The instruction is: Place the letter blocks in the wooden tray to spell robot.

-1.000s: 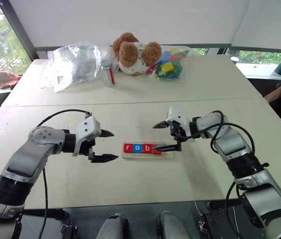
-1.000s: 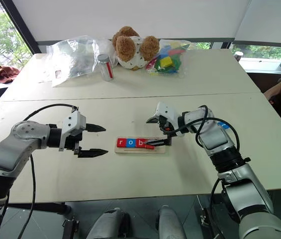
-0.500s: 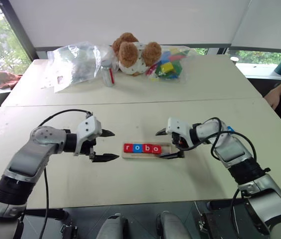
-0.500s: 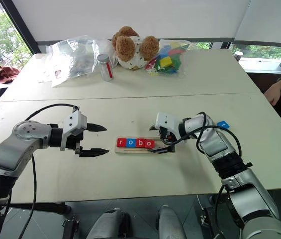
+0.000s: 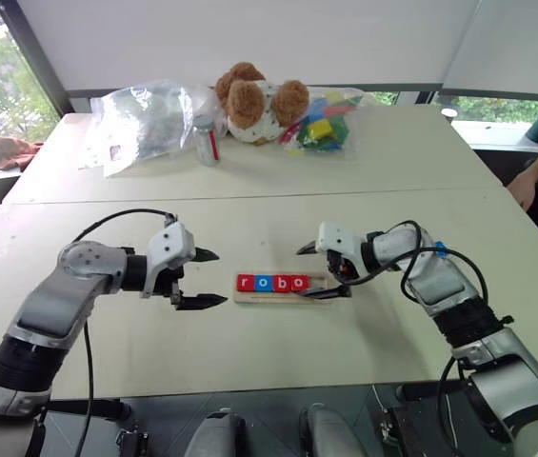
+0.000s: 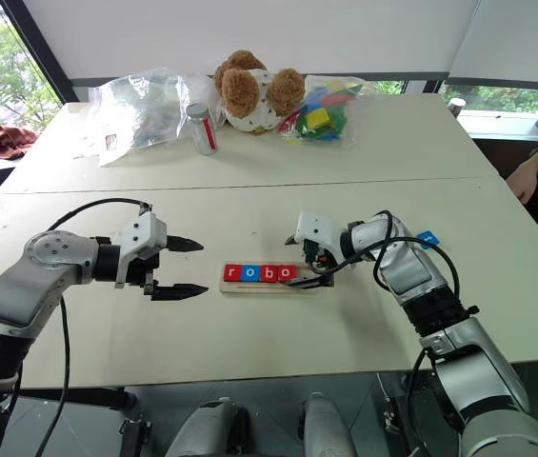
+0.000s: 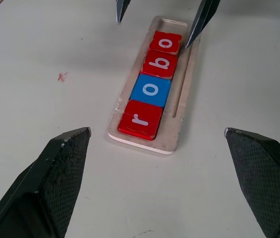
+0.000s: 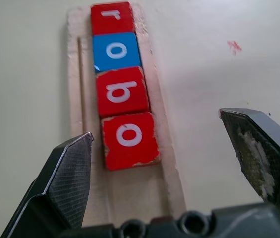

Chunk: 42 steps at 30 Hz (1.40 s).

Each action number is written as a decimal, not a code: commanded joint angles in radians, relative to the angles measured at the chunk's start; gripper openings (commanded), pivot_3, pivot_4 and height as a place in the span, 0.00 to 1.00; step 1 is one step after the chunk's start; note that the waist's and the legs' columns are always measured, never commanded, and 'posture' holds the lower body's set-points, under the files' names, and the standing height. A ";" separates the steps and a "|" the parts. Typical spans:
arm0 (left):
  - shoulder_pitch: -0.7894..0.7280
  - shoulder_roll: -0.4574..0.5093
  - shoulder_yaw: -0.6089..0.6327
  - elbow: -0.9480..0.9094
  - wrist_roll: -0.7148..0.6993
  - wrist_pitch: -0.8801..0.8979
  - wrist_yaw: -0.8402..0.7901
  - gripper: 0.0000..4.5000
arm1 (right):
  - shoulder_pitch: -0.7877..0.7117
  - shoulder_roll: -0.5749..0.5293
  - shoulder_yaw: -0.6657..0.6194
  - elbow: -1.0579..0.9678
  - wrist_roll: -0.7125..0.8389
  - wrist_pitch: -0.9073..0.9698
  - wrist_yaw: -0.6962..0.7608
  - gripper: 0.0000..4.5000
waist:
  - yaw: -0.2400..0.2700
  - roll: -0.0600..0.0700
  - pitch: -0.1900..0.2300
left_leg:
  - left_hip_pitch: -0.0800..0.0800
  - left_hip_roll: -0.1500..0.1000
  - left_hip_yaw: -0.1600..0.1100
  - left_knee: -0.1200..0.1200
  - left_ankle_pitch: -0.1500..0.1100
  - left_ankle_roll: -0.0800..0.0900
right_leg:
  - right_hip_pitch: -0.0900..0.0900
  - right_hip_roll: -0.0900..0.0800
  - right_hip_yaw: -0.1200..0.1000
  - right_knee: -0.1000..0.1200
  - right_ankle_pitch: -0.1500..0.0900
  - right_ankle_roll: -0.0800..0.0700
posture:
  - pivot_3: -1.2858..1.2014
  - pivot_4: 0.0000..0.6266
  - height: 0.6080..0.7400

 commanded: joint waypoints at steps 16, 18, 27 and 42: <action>-0.150 -0.178 -0.058 -0.026 -0.088 0.033 0.019 1.00 | 0.320 0.411 -0.726 -0.556 -0.101 0.684 -1.158 0.99 | -0.005 0.000 -0.002 | 0.000 -0.001 0.001 -0.001 0.004 -0.007 | -0.002 0.001 0.003 0.002 0.000 0.000 | 0.52 0.24 1.00; -0.151 -0.182 -0.063 -0.008 -0.082 0.019 0.015 1.00 | 0.339 0.438 -0.770 -0.554 -0.099 0.718 -1.210 0.99 | -0.004 0.000 -0.002 | 0.000 -0.001 0.001 -0.001 0.003 -0.006 | -0.001 0.001 0.003 0.003 0.000 0.000 | 0.52 0.24 1.00; -0.132 -0.197 -0.064 -0.004 -0.072 0.013 0.041 1.00 | 0.284 0.651 -0.766 -0.606 -0.073 0.798 -1.388 0.99 | -0.008 0.000 -0.002 | 0.002 0.000 0.001 -0.001 0.002 -0.003 | -0.001 0.003 0.003 0.006 0.000 0.000 | 0.52 0.24 1.00; -0.099 -0.198 -0.053 -0.065 -0.088 0.063 0.112 1.00 | 0.165 0.724 -0.816 -0.286 -0.060 0.625 -1.633 0.99 | -0.009 0.000 -0.002 | 0.002 0.000 0.001 -0.002 0.002 -0.003 | -0.001 0.001 0.003 0.005 0.000 0.000 | 0.52 0.24 1.00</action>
